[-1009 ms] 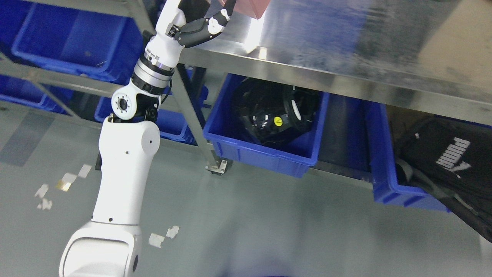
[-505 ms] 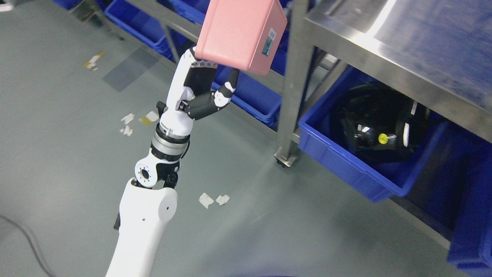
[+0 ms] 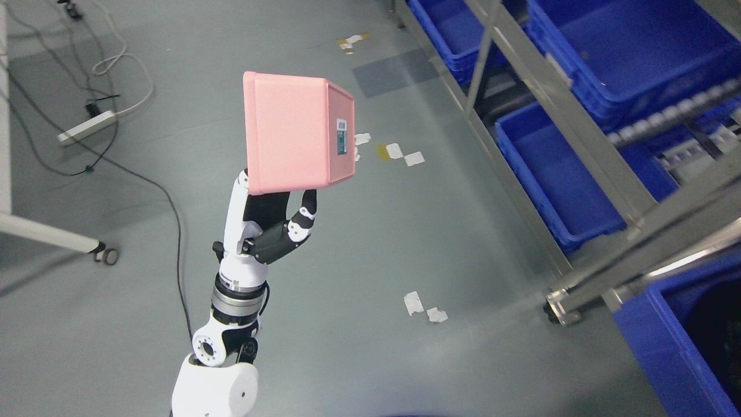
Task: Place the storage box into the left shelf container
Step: 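Hold the pink box aloft in the left hand while turning toward the rack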
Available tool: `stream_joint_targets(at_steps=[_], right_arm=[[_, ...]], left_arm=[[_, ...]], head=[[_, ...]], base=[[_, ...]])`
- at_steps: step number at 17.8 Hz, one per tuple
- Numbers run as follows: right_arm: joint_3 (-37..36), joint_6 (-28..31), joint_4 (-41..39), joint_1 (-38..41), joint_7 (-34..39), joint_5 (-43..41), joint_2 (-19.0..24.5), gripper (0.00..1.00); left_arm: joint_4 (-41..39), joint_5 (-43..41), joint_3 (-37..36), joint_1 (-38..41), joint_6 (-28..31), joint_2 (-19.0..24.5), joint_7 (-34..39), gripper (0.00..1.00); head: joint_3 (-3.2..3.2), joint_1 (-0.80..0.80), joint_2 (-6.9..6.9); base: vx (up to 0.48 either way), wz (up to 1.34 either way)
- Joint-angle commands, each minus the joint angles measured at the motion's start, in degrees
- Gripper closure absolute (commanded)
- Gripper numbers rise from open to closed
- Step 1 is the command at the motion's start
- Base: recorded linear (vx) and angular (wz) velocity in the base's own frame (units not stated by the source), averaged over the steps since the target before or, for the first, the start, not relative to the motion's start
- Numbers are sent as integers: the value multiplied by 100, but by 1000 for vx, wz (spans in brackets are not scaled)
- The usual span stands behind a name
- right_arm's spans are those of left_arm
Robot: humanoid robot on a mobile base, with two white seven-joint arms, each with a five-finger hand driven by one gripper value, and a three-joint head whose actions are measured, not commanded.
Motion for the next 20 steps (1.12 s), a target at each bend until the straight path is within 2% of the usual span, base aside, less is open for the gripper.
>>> stream_joint_targets(at_steps=[1,12,20], right_arm=[[0,0,-100,-17,-5,-123,-100,0],[0,0,-100,-17,-5,-123,-100,0],[0,0,-100,-17,-5,-123,-100,0]], left_arm=[[-406,9,287,596,-17,100,0,99],[-344,9,287,667,-17,100,0,98],[-274,9,252,877,-17,100,-9,97]], head=[[0,0,0],[0,0,1],[0,0,1]], base=[[210,812],[357,485],[541,83]])
